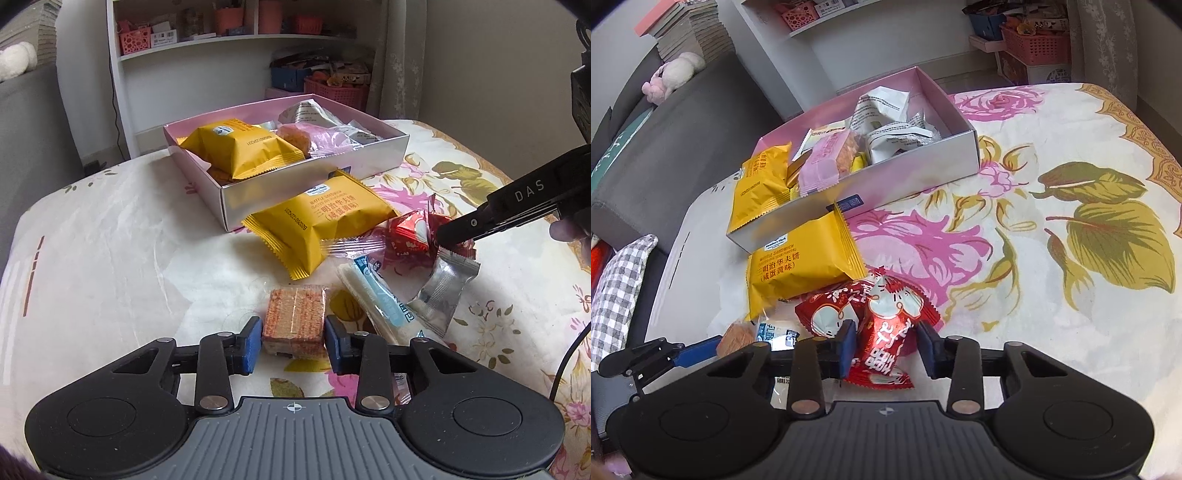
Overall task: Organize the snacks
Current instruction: 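Grasp the wafer cube with the left gripper while the right grasps a red candy packet, then carry both snacks over the pink box and open both grippers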
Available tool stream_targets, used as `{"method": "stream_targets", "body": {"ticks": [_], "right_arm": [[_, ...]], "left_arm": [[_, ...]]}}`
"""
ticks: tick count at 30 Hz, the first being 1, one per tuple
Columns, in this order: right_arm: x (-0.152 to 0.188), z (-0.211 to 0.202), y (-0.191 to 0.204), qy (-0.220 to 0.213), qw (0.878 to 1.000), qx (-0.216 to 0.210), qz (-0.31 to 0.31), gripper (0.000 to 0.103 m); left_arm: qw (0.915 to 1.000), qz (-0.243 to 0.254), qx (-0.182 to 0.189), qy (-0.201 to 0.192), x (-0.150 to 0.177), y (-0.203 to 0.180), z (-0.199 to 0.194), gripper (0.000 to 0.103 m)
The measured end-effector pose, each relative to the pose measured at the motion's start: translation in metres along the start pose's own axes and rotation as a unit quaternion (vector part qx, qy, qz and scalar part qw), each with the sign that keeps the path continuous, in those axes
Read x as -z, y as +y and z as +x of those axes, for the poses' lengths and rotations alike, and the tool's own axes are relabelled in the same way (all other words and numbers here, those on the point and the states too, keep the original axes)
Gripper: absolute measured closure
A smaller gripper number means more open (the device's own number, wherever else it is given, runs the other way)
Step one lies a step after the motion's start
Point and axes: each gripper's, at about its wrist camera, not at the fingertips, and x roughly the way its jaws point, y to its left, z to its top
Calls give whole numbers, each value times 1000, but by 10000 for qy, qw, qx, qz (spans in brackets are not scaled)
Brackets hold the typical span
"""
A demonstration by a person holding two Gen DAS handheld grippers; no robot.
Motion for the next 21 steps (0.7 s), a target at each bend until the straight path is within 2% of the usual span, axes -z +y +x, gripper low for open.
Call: {"method": "stream_targets", "body": {"ticks": [8, 12, 16, 21], "right_arm": [[-7, -18, 1, -211, 9997, -82, -51, 86], [-20, -30, 8, -463, 9988, -81, -155, 86], [-47, -33, 16, -826, 9963, -80, -204, 86], [-80, -25, 25, -1150, 9929, -191, -239, 86]], "left_arm": [[9991, -229, -142, -336, -19, 6, -24, 70], [9973, -280, -234, -638, -43, 6, -30, 70], [9951, -344, -225, -897, -78, 2, -21, 70], [9942, -364, -219, -988, -116, -3, 9, 70]]}}
